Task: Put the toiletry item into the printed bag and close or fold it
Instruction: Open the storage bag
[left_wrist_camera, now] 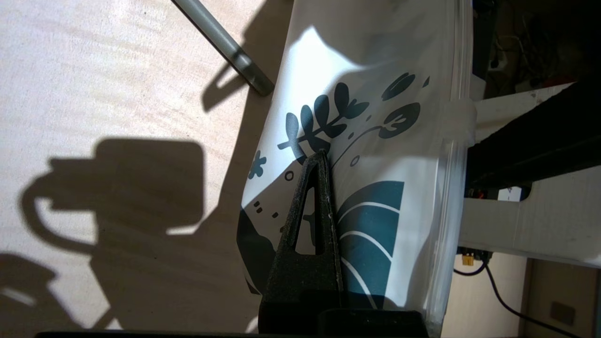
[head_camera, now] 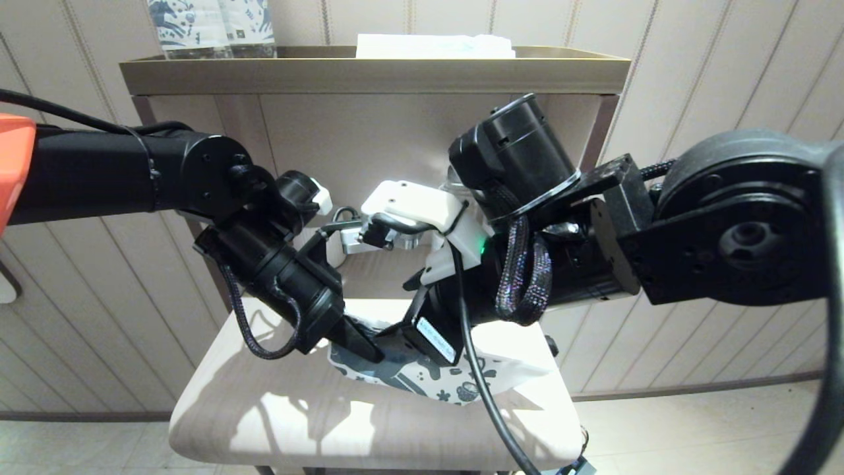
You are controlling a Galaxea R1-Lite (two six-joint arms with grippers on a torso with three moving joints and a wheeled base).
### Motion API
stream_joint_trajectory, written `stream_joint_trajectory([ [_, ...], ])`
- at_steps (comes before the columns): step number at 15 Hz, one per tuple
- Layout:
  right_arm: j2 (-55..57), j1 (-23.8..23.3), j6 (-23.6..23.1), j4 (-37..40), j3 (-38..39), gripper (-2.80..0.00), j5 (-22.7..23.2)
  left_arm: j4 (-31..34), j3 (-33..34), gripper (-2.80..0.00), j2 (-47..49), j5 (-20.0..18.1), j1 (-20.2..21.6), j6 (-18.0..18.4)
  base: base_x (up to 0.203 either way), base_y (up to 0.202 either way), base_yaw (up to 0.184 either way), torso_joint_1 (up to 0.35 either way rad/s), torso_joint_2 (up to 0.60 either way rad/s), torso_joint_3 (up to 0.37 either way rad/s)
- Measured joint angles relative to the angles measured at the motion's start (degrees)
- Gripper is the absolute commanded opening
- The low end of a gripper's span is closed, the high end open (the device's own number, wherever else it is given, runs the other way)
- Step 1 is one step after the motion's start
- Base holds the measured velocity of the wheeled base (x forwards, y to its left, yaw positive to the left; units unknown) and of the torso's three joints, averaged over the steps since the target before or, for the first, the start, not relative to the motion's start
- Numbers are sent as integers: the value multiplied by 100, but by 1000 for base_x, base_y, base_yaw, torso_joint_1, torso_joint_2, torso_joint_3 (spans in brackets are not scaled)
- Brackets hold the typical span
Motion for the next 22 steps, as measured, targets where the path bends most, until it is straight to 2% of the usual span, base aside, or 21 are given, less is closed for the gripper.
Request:
stream_joint_trajectory([
  [12, 17, -5, 0, -22, 158, -280, 27, -1, -7, -280, 37, 0, 0, 32, 0, 0, 0, 0, 0, 0],
  [22, -1141, -724, 15, -35, 1652, -280, 251, -30, -5, -280, 41, -22, 5, 32, 0, 0, 0, 0, 0, 0],
])
